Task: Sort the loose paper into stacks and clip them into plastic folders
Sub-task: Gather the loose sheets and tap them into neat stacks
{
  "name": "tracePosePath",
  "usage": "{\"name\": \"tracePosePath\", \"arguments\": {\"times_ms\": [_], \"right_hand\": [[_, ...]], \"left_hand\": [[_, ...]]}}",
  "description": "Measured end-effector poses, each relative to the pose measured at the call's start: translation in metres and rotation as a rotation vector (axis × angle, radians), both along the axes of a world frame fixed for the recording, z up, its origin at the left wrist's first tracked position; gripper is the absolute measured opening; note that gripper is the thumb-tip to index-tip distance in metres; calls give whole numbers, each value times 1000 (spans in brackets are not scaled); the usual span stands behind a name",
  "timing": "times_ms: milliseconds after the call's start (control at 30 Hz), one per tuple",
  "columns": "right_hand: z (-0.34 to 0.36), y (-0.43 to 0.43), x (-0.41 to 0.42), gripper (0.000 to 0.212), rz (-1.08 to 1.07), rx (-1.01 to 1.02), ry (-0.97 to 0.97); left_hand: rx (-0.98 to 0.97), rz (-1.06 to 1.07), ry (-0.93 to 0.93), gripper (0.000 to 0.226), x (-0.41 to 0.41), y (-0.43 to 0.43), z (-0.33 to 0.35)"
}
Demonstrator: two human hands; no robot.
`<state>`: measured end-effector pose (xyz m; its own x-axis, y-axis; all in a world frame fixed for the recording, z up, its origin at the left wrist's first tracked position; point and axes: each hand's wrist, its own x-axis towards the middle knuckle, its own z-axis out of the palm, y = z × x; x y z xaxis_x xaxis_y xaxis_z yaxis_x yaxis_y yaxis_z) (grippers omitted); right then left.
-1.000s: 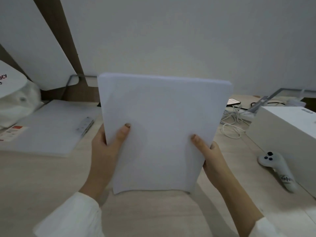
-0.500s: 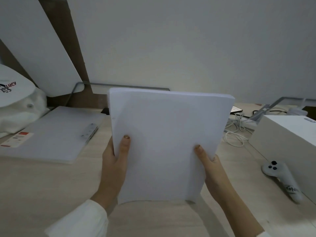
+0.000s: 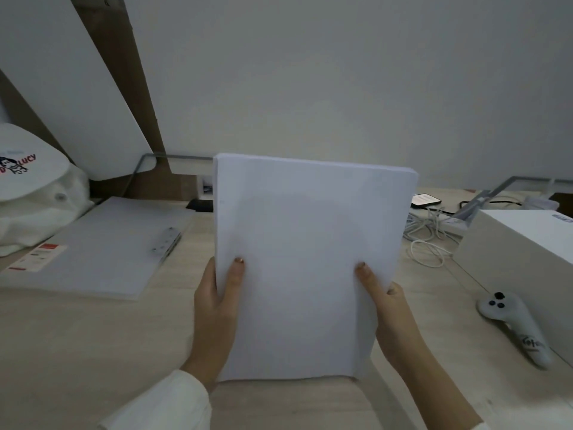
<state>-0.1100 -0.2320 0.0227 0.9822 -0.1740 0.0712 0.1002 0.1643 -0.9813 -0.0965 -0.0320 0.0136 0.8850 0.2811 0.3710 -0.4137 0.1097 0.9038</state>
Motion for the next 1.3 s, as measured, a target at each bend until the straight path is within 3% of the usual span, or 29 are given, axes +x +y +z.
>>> {"name": "tracePosePath", "arguments": {"times_ms": [167,467,600,733,900,1033,1300], "right_hand": [[10,-24,6,28,-67,-46,123],[-39,-88,10,17,-324,-173,294],[-56,-117,9,33,-374,-236,363],[-63,-137,15,26,-369,-397,391],[-85,-148,24,39,-427,-586,437],[-85,-149,26,16,-462,-755,424],[-91,-153,31,23,-518,-885,450]], "left_hand": [[71,-75,171,12,8,-18,5],[317,-212,507,30,35,-76,-34],[403,-345,634,27,48,-93,-54],[570,-355,632,33,57,-105,-65],[1017,-249,610,28,57,-114,-74],[1057,-225,547,20,57,-123,-77],[1267,-165,414,30,58,-128,-81]]}}
